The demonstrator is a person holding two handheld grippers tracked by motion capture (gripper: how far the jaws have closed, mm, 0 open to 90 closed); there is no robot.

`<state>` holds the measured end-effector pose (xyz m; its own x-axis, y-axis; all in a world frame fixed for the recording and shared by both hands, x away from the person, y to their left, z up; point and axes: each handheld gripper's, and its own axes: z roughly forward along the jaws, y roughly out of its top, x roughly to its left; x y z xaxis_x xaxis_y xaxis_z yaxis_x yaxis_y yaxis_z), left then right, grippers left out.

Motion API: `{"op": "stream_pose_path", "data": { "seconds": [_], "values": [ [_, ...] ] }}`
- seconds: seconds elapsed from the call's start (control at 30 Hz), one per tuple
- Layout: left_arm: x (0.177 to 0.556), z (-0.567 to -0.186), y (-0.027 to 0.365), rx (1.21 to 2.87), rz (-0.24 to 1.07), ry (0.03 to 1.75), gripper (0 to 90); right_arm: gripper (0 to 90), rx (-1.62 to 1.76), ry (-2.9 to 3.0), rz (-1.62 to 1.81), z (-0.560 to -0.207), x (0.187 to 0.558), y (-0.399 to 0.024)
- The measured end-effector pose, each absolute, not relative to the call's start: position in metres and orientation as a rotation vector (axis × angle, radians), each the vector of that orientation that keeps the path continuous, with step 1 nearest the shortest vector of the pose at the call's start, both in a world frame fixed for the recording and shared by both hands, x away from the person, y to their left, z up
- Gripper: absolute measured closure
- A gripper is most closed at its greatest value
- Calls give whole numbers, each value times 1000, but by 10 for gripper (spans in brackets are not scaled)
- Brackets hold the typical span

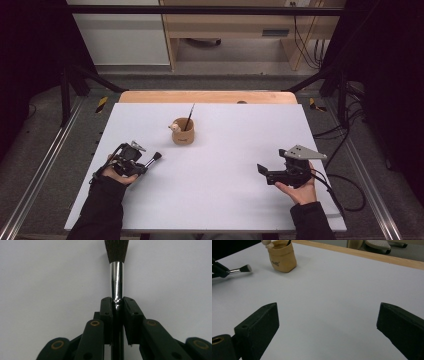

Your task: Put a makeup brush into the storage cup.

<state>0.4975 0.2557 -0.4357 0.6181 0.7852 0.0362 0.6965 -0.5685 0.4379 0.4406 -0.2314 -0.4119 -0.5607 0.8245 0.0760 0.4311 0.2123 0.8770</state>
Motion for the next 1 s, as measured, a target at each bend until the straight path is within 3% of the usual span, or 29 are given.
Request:
{"op": "stream_pose_path", "data": {
  "seconds": [1.0],
  "values": [
    [473, -402, 244, 2223, 471, 1110, 781, 48, 1158, 2078, 1305, -411, 440, -232]
  ]
}}
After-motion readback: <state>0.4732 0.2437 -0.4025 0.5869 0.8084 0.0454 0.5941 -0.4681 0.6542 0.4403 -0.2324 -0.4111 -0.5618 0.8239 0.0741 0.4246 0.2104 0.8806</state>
